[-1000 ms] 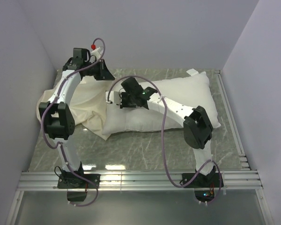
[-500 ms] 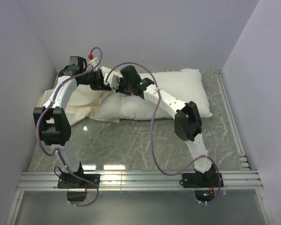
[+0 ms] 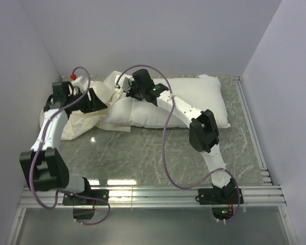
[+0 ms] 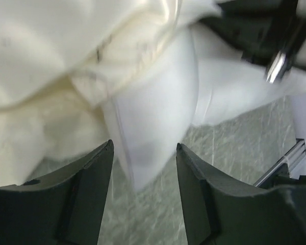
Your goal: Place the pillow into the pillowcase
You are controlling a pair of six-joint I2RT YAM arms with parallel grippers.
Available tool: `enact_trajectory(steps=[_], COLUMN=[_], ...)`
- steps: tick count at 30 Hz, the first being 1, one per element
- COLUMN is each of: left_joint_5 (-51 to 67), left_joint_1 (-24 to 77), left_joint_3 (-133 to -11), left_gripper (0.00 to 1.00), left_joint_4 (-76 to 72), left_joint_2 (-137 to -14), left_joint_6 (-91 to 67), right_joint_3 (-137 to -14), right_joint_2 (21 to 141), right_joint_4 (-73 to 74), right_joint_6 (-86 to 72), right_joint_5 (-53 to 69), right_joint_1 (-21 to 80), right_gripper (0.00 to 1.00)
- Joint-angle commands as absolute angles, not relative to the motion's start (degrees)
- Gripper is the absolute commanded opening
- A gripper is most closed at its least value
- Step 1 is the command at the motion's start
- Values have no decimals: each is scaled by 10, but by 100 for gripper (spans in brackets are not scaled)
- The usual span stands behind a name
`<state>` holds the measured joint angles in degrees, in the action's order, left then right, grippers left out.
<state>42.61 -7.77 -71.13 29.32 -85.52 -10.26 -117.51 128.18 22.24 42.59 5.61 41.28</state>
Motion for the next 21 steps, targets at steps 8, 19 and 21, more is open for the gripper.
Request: enact_trajectory(steps=[8,19,21], left_joint_5=[330,463,495], left_joint_1=[-91,-86,-84], left_joint_3=[-573,-558,-548], left_gripper=[33,36,38], left_joint_4=[172,-64,-108], left_joint_2=[-800,-994,-1008], left_joint_6=[-212,-371,-406], right_joint_3=[-1243,-1245,-1242], right_joint_2=[1324,1324,1322], right_joint_4=[270,275,274], right_joint_6=[405,403,403], right_joint_5=[59,62,62], right_joint_1=[371,371,368], right_gripper=[0,0,0])
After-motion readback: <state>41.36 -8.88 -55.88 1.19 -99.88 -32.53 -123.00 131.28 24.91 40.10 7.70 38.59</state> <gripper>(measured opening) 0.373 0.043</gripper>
